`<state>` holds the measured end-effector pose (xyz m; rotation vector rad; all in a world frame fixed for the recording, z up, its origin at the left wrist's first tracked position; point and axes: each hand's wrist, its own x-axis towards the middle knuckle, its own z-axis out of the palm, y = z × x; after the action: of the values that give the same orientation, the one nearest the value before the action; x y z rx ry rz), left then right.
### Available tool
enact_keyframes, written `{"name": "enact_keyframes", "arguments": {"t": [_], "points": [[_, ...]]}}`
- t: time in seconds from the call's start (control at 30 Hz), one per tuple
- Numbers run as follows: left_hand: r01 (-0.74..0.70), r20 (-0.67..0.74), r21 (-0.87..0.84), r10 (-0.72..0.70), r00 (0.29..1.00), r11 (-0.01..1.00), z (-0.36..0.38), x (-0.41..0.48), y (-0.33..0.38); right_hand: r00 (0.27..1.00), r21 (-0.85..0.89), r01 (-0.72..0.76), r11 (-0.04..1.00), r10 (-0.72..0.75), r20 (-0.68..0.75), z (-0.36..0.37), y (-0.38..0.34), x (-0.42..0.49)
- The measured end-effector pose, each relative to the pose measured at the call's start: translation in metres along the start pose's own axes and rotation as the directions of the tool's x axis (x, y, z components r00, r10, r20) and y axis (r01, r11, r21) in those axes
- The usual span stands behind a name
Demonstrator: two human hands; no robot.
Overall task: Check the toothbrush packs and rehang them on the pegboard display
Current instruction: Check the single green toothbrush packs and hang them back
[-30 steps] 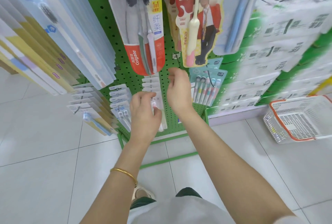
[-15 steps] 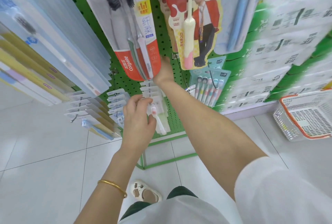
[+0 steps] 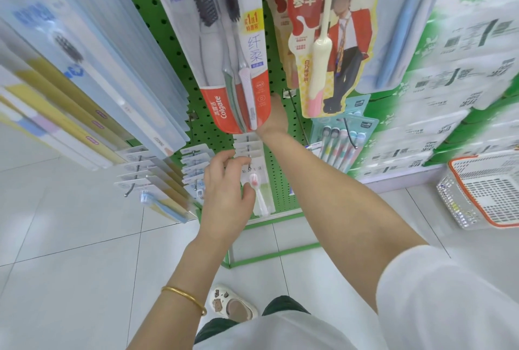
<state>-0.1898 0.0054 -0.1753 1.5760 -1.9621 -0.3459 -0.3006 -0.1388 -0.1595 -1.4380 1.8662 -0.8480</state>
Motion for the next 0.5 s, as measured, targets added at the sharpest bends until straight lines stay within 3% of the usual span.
{"name": "enact_keyframes", "arguments": {"t": [0.27,0.5], "points": [[0.012,-0.028,-0.008,-0.012,1.0,1.0,0.01,-0.002,0.004,0.996,-0.012,0.033,0.999,-0.034,-0.088,0.007,0.01,-0.007],[0.024,-0.04,-0.03,-0.026,0.999,0.999,0.013,-0.009,0.008,0.988,-0.312,0.05,0.949,-0.093,-0.127,-0.019,0.009,-0.05]]}}
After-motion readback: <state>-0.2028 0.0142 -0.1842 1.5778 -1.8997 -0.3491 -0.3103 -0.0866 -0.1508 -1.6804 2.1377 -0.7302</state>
